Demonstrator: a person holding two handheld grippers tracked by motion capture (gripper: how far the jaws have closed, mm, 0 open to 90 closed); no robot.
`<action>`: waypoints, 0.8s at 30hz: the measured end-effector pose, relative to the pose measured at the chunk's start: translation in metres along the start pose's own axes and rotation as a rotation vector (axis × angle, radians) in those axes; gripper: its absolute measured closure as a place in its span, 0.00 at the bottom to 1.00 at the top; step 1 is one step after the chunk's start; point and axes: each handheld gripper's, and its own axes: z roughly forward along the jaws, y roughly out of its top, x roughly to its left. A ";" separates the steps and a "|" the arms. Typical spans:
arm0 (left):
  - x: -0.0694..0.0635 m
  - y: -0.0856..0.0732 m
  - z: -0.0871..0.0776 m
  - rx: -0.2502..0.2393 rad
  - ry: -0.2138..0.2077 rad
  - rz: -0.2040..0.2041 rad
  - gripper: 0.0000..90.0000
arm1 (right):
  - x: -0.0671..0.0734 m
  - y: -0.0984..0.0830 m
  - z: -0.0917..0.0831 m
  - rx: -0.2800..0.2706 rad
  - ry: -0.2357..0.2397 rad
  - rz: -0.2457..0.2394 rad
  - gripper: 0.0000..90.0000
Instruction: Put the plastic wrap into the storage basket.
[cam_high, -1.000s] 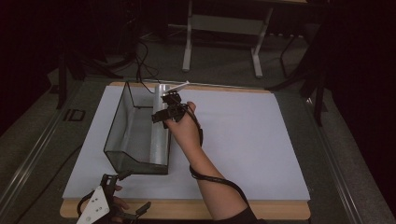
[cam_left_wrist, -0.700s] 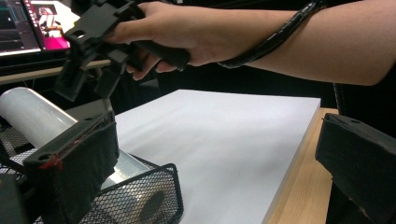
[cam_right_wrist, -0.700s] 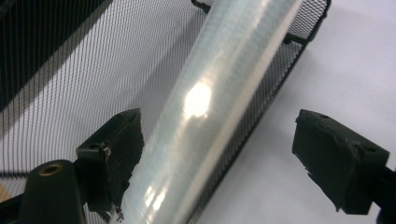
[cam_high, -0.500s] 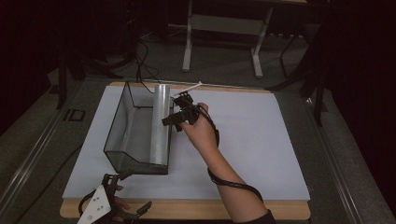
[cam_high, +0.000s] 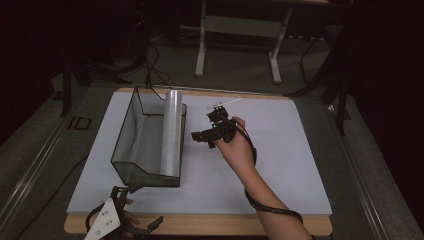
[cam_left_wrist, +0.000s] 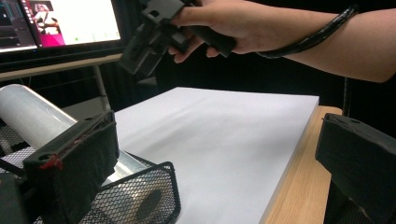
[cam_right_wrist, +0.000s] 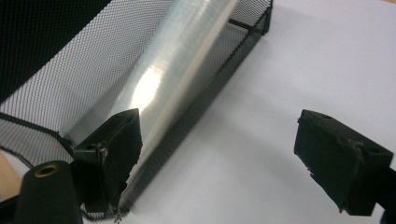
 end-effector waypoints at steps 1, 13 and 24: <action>0.000 0.000 0.000 0.002 0.000 0.002 0.00 | -0.001 -0.003 -0.002 0.001 -0.004 -0.004 0.17; 0.000 0.000 0.000 0.003 -0.003 0.004 0.00 | -0.014 -0.036 -0.028 -0.068 -0.029 -0.035 0.16; 0.000 0.000 0.002 0.004 -0.003 -0.002 0.00 | -0.021 -0.067 -0.043 -0.104 -0.029 -0.075 0.16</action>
